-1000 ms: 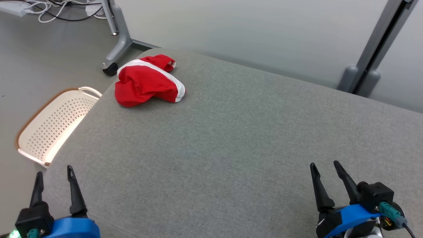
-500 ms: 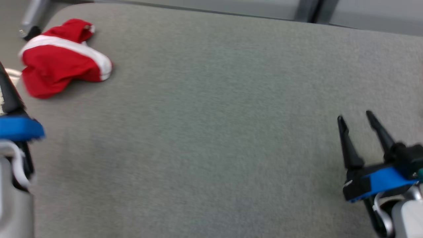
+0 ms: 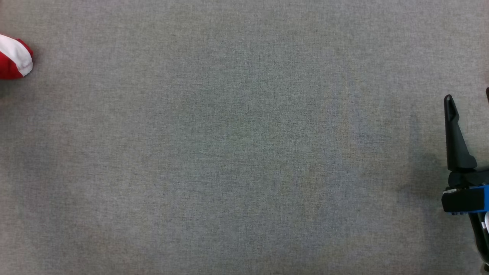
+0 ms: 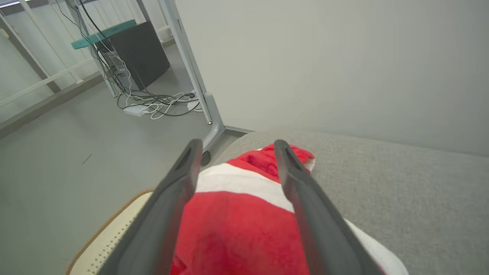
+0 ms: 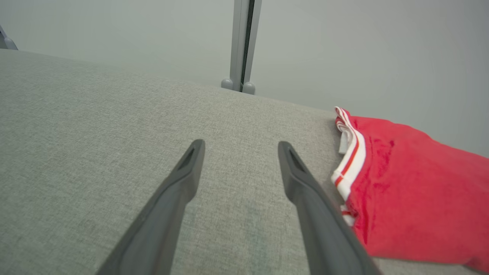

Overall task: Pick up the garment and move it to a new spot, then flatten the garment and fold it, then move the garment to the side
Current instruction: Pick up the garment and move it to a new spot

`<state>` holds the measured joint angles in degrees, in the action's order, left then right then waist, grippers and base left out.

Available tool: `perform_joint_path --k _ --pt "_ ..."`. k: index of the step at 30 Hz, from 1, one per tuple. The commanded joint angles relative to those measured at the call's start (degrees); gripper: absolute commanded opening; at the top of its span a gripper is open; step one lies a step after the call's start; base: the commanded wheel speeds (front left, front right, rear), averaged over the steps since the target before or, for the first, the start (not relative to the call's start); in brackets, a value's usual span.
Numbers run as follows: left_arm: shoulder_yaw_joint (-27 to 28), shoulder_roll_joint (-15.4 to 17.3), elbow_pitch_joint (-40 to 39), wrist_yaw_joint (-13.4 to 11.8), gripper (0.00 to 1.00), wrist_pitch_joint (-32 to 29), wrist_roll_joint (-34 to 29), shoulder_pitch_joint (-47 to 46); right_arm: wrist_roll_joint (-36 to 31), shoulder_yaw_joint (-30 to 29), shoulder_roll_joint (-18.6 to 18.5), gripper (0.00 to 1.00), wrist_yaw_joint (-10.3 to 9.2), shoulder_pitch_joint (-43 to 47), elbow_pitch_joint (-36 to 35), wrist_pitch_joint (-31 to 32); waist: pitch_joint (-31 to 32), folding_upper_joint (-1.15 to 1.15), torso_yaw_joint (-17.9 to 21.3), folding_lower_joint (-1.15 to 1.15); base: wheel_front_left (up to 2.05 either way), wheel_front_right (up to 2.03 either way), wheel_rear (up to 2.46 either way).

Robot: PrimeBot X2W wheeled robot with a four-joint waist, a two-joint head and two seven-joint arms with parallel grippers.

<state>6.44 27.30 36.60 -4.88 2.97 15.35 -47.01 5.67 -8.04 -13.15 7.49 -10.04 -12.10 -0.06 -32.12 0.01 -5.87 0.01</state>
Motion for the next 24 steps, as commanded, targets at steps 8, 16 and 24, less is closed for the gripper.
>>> perform_joint_path --k 8,16,24 --pt "-1.59 0.29 11.39 3.42 1.0 -10.76 2.34 -4.79 0.47 -0.93 -0.83 1.0 0.01 0.07 -1.22 0.61 -0.88 -0.01 -0.03 -0.01 0.0 0.0 0.0" --pt "-1.49 -2.51 20.79 6.4 0.22 -16.86 6.19 -6.92 0.32 0.02 -0.64 1.0 0.01 -0.75 -0.85 0.69 -0.87 -0.01 0.41 -0.01 0.0 0.0 0.0" --pt "-3.62 -0.63 22.2 6.18 0.0 -7.4 3.6 -9.56 0.57 0.43 0.07 1.0 0.01 -0.8 1.06 -0.36 1.48 -0.01 1.35 -0.01 0.0 0.0 0.0"
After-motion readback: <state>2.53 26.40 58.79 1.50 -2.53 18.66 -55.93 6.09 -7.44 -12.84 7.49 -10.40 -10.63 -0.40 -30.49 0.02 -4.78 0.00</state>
